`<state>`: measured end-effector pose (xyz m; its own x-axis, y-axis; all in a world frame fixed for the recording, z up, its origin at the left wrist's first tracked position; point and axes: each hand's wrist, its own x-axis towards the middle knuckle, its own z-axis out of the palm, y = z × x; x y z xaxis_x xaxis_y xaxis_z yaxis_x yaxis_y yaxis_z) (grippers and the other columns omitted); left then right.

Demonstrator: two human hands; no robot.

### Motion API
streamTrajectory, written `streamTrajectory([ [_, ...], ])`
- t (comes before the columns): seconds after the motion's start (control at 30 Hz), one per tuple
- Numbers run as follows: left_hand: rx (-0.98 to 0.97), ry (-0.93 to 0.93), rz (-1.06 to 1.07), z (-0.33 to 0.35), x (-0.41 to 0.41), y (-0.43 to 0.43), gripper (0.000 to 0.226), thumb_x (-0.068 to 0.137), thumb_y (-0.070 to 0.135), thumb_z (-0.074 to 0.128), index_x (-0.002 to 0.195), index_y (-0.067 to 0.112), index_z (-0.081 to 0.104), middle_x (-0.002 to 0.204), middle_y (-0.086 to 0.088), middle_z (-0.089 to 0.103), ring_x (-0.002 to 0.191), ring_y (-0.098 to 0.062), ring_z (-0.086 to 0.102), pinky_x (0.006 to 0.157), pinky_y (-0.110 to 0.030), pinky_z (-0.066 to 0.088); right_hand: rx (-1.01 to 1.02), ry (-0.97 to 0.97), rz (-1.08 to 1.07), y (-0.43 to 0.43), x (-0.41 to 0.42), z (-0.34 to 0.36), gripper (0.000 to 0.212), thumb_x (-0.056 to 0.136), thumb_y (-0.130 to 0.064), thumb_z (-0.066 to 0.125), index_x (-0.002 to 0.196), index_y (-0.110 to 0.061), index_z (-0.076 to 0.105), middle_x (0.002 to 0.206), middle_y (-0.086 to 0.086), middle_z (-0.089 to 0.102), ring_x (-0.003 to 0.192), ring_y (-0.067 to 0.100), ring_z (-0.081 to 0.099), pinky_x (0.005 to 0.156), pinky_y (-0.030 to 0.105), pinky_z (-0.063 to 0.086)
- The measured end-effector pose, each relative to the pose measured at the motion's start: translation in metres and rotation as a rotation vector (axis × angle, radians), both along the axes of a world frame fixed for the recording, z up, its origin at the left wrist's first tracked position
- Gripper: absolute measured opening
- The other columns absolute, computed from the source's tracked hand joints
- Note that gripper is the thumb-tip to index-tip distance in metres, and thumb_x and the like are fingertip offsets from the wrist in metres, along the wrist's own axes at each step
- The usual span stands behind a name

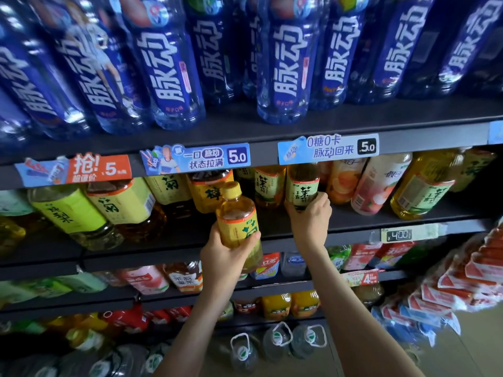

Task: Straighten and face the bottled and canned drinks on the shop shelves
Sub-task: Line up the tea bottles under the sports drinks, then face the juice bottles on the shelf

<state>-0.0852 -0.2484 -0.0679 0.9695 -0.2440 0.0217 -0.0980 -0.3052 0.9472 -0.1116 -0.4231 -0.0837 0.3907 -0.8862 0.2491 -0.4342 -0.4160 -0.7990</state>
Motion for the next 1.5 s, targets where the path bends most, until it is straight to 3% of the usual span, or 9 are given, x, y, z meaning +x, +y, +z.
streamTrajectory([
  [0.2,-0.072,0.002,0.049,-0.016,-0.002,0.001,0.041,0.071,0.039,0.079,0.106,0.024,0.062,0.090,0.014,0.068,0.078,0.005,0.062,0.056,-0.007,0.046,-0.091,-0.050,-0.005,-0.008,0.009,-0.012,0.060,0.076,-0.031,0.077,0.113,0.005,0.045,0.110,0.021,0.053,0.107,0.037,0.046,0.086,0.040,0.038],
  [0.4,-0.161,-0.031,0.111,-0.019,-0.002,0.000,0.038,0.070,0.037,0.080,0.101,0.024,0.064,0.090,0.013,0.069,0.083,-0.003,0.066,0.072,-0.026,0.054,-0.072,0.008,0.148,-0.028,0.020,-0.011,0.054,0.082,-0.033,0.071,0.119,-0.002,0.047,0.115,0.015,0.058,0.109,0.032,0.050,0.080,0.037,0.041],
  [0.6,-0.115,-0.079,0.108,-0.009,-0.016,-0.007,0.042,0.070,0.040,0.079,0.104,0.024,0.062,0.087,0.018,0.066,0.079,0.005,0.061,0.072,-0.025,0.054,-0.021,0.057,0.348,-0.019,-0.008,-0.001,0.049,0.089,-0.021,0.063,0.133,-0.007,0.046,0.127,0.013,0.058,0.117,0.031,0.052,0.087,0.031,0.040],
  [0.67,-0.116,-0.085,0.094,-0.006,-0.023,-0.014,0.043,0.068,0.043,0.079,0.104,0.025,0.062,0.087,0.018,0.066,0.080,0.004,0.062,0.074,-0.028,0.055,-0.055,-0.006,0.260,-0.019,-0.039,-0.002,0.047,0.091,-0.017,0.060,0.134,-0.006,0.046,0.126,0.013,0.059,0.116,0.030,0.053,0.090,0.029,0.039],
  [0.8,-0.118,-0.084,0.058,-0.001,-0.044,-0.041,0.066,0.051,0.068,0.070,0.102,0.027,0.063,0.087,0.016,0.069,0.081,0.000,0.065,0.073,-0.029,0.055,-0.147,-0.241,-0.094,-0.051,-0.103,-0.002,0.029,0.085,-0.008,0.062,0.111,-0.002,0.053,0.098,0.014,0.059,0.094,0.036,0.055,0.081,0.041,0.042],
  [0.93,-0.137,-0.056,0.044,-0.003,-0.064,-0.071,0.072,0.047,0.071,0.065,0.102,0.025,0.063,0.085,0.014,0.069,0.078,0.003,0.064,0.072,-0.025,0.054,-0.136,-0.189,-0.355,-0.108,-0.129,0.008,0.062,0.075,-0.013,0.071,0.123,0.011,0.040,0.115,0.028,0.046,0.109,0.042,0.041,0.093,0.042,0.028],
  [1.1,-0.087,-0.044,0.015,-0.004,-0.080,-0.094,0.068,0.051,0.072,0.067,0.104,0.029,0.062,0.088,0.014,0.070,0.084,-0.007,0.067,0.078,-0.039,0.056,-0.044,-0.071,-0.303,-0.152,-0.122,0.006,0.092,0.068,-0.030,0.079,0.137,0.005,0.028,0.129,0.024,0.041,0.119,0.039,0.036,0.101,0.048,0.031],
  [1.3,-0.104,0.011,-0.009,0.006,-0.090,-0.104,0.065,0.052,0.066,0.071,0.104,0.027,0.063,0.091,0.014,0.071,0.085,-0.003,0.067,0.079,-0.037,0.057,0.044,-0.082,-0.273,-0.167,-0.133,0.014,0.070,0.073,-0.036,0.075,0.120,0.004,0.041,0.122,0.022,0.047,0.115,0.038,0.046,0.092,0.045,0.040],
  [1.5,-0.130,0.009,0.056,0.018,-0.095,-0.086,0.064,0.055,0.060,0.081,0.104,0.023,0.063,0.091,0.011,0.071,0.085,-0.005,0.068,0.072,-0.025,0.056,0.097,-0.097,-0.108,-0.083,-0.168,0.016,0.064,0.066,-0.036,0.082,0.111,-0.005,0.048,0.102,0.009,0.053,0.098,0.026,0.051,0.074,0.028,0.033],
])
